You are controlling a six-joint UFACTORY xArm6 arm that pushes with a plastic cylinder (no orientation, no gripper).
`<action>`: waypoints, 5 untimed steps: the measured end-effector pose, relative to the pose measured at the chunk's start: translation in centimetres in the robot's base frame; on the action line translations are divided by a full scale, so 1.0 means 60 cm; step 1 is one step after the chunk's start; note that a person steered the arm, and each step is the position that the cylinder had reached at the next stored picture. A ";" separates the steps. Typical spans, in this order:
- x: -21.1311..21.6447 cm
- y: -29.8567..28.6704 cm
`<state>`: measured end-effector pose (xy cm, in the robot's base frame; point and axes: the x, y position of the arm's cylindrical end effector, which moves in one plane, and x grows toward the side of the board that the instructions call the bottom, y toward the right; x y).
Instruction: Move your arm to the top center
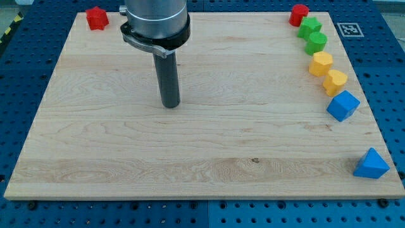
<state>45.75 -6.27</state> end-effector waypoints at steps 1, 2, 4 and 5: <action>-0.084 0.031; -0.193 0.090; -0.416 0.215; -0.443 0.233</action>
<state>19.19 7.69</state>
